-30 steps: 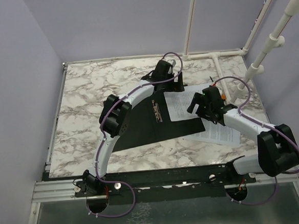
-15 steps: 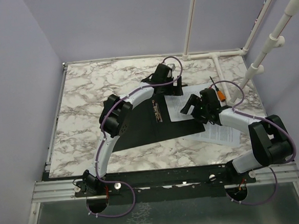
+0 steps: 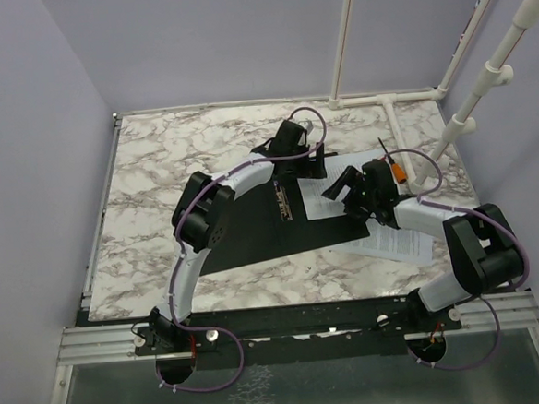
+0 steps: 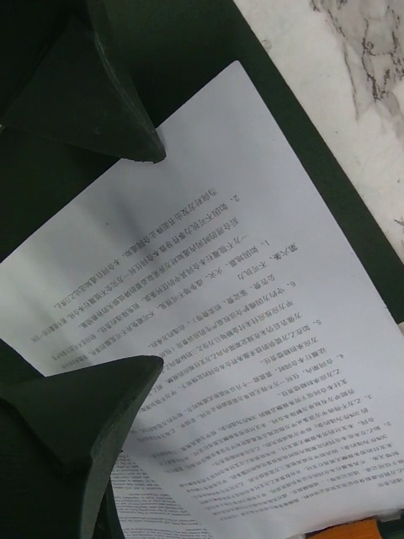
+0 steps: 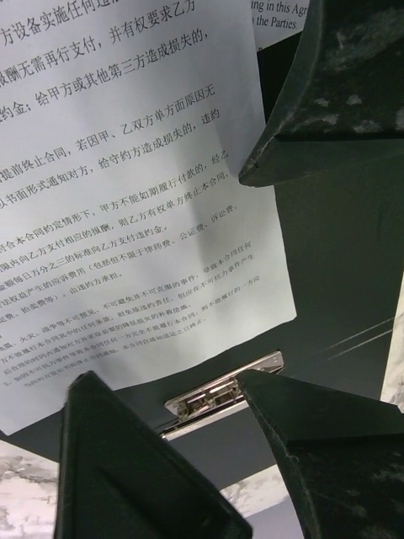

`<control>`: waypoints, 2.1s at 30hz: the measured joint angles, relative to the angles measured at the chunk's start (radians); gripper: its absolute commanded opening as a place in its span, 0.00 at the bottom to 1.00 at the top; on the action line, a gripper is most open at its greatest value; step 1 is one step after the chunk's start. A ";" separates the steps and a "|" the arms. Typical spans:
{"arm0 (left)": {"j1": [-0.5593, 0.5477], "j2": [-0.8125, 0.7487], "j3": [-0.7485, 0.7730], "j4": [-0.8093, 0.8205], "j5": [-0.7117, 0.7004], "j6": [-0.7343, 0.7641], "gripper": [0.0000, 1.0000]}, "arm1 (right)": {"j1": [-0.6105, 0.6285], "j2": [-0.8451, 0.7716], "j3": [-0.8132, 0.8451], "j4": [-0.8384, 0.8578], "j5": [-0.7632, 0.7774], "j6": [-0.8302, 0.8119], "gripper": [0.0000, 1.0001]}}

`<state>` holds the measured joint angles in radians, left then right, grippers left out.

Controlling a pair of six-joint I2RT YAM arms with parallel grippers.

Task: Put the files into the folder

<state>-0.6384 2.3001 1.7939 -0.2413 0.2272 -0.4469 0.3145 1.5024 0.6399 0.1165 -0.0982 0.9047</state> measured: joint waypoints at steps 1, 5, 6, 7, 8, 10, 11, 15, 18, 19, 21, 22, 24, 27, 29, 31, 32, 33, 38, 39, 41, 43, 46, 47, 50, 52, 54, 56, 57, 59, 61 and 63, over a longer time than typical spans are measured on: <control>-0.001 -0.008 -0.012 0.000 -0.002 -0.001 0.99 | 0.000 0.000 -0.003 0.007 0.000 0.006 0.95; -0.004 -0.037 -0.055 0.000 -0.011 -0.002 0.99 | -0.001 -0.001 -0.014 0.029 0.002 0.029 0.95; -0.005 -0.042 -0.064 0.001 -0.013 -0.002 0.99 | -0.001 -0.003 -0.017 0.032 0.003 0.032 0.95; -0.006 -0.049 -0.074 0.002 -0.015 -0.002 0.99 | -0.001 -0.006 -0.021 0.036 0.003 0.037 0.95; -0.008 -0.057 -0.085 0.001 -0.018 -0.002 0.99 | -0.001 -0.009 -0.025 0.040 0.003 0.038 0.95; -0.010 -0.068 -0.100 0.000 -0.023 -0.005 0.99 | 0.000 -0.017 -0.031 0.042 0.004 0.039 0.95; -0.011 -0.074 -0.109 0.000 -0.027 -0.006 0.99 | 0.000 -0.024 -0.036 0.039 0.003 0.039 0.95; -0.016 -0.091 -0.131 -0.004 -0.037 -0.010 0.99 | 0.000 -0.082 -0.069 -0.007 0.004 0.040 0.95; -0.019 -0.099 -0.137 -0.015 -0.039 -0.012 0.99 | 0.000 -0.141 -0.098 -0.056 0.005 0.042 0.95; -0.020 -0.101 -0.137 -0.020 -0.039 -0.013 0.99 | 0.000 -0.166 -0.110 -0.074 0.006 0.042 0.95; -0.022 -0.105 -0.137 -0.030 -0.039 -0.013 0.99 | 0.000 -0.203 -0.124 -0.104 0.011 0.042 0.96; -0.024 -0.107 -0.137 -0.036 -0.039 -0.013 0.99 | 0.000 -0.223 -0.132 -0.122 0.015 0.042 0.96; -0.027 -0.109 -0.136 -0.047 -0.039 -0.013 0.99 | 0.000 -0.253 -0.139 -0.146 0.024 0.042 0.96; -0.034 -0.109 -0.120 -0.068 -0.038 -0.013 0.99 | 0.000 -0.282 -0.148 -0.170 0.035 0.041 0.96; -0.036 -0.109 -0.098 -0.083 -0.037 -0.013 0.99 | 0.000 -0.291 -0.154 -0.174 0.038 0.041 0.96; -0.038 -0.109 -0.064 -0.091 -0.035 -0.013 0.99 | 0.000 -0.295 -0.161 -0.174 0.039 0.042 0.96; -0.038 -0.109 -0.044 -0.094 -0.034 -0.013 0.99 | 0.000 -0.295 -0.165 -0.174 0.040 0.045 0.96; -0.038 -0.109 -0.019 -0.096 -0.033 -0.013 0.99 | 0.000 -0.295 -0.167 -0.174 0.040 0.046 0.96; -0.038 -0.100 0.090 -0.096 -0.021 -0.012 0.99 | 0.000 -0.296 -0.175 -0.175 0.052 0.054 0.96; -0.038 -0.090 0.118 -0.095 -0.014 -0.012 0.99 | 0.000 -0.296 -0.175 -0.174 0.055 0.058 0.96; -0.038 -0.067 0.158 -0.088 -0.006 -0.012 0.99 | 0.000 -0.296 -0.176 -0.174 0.066 0.067 0.96; -0.038 -0.035 0.186 -0.083 -0.002 -0.012 0.99 | 0.000 -0.296 -0.177 -0.174 0.079 0.076 0.96; -0.038 0.017 0.208 -0.082 0.004 -0.012 0.99 | 0.000 -0.296 -0.182 -0.167 0.092 0.099 0.96; -0.039 0.034 0.209 -0.083 0.006 -0.012 0.99 | 0.000 -0.296 -0.184 -0.163 0.094 0.107 0.96; -0.040 0.081 0.209 -0.097 0.009 -0.008 0.99 | 0.000 -0.297 -0.196 -0.140 0.103 0.137 0.96; -0.042 0.102 0.209 -0.100 0.009 -0.003 0.99 | 0.000 -0.298 -0.207 -0.116 0.108 0.163 0.96; -0.043 0.110 0.208 -0.099 0.011 0.005 0.99 | 0.000 -0.298 -0.219 -0.092 0.113 0.192 0.96; -0.044 0.110 0.208 -0.095 0.011 0.009 0.99 | 0.000 -0.298 -0.231 -0.064 0.118 0.221 0.96; -0.045 0.110 0.206 -0.095 0.011 0.012 0.99 | 0.000 -0.296 -0.237 -0.050 0.122 0.233 0.96; -0.045 0.110 0.204 -0.095 0.011 0.017 0.99 | 0.000 -0.289 -0.246 -0.019 0.129 0.260 0.96; -0.044 0.109 0.197 -0.088 0.011 0.020 0.99 | 0.000 -0.277 -0.250 0.010 0.134 0.281 0.96; -0.045 0.106 0.187 -0.079 0.011 0.023 0.99 | 0.000 -0.262 -0.254 0.043 0.138 0.301 0.96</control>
<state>-0.6830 2.4062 1.9812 -0.3202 0.2379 -0.4244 0.3141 1.2407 0.3859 0.1593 0.0402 1.2057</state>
